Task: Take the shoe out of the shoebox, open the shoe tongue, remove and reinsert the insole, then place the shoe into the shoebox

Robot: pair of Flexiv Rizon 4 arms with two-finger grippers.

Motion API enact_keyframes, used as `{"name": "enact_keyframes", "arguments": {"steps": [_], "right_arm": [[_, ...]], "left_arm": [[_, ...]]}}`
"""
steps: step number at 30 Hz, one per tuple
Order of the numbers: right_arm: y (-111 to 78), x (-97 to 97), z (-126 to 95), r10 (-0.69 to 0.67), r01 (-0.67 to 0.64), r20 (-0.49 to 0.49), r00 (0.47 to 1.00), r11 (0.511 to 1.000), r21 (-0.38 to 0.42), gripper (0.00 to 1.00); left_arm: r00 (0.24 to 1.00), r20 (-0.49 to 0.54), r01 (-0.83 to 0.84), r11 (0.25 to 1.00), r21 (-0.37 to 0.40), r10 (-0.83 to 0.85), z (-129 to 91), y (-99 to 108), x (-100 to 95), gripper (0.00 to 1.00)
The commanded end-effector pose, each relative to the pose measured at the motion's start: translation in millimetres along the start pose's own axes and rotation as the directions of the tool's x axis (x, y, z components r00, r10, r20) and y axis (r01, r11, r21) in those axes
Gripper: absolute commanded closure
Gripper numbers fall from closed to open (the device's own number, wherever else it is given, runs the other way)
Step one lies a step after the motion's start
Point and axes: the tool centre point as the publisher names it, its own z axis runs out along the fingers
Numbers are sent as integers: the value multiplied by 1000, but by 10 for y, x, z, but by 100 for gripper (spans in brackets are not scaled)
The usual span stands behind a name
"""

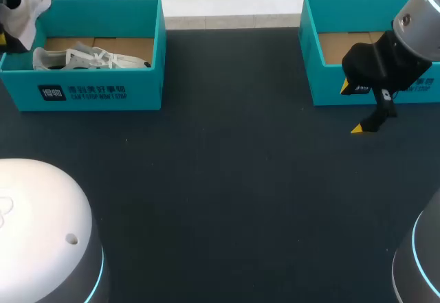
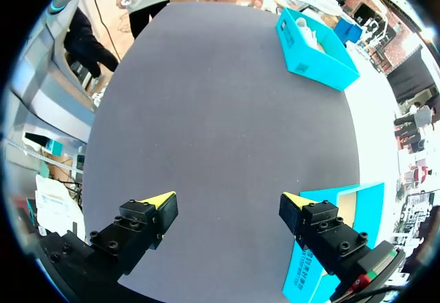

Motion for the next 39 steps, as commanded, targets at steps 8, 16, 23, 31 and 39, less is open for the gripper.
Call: {"name": "enact_keyframes", "arguments": {"steps": [8, 16, 23, 31, 39], "right_arm": [[2, 2, 7, 0, 0, 1, 1000, 1000, 2, 0], [2, 2, 7, 0, 0, 1, 1000, 1000, 2, 0], [2, 2, 7, 0, 0, 1, 1000, 1000, 2, 0], [2, 2, 7, 0, 0, 1, 1000, 1000, 2, 0], [2, 2, 7, 0, 0, 1, 1000, 1000, 2, 0]], "left_arm": [[1000, -24, 12, 998, 57, -10, -44, 119, -861, 100], [999, -29, 15, 998, 60, -14, -112, 112, -1187, 100], [999, -29, 15, 998, 60, -14, -112, 112, -1187, 100], [999, -29, 15, 998, 60, -14, -112, 112, -1187, 100], [774, 82, -629, 778, -20, 628, -109, 283, -1291, 100]]}}
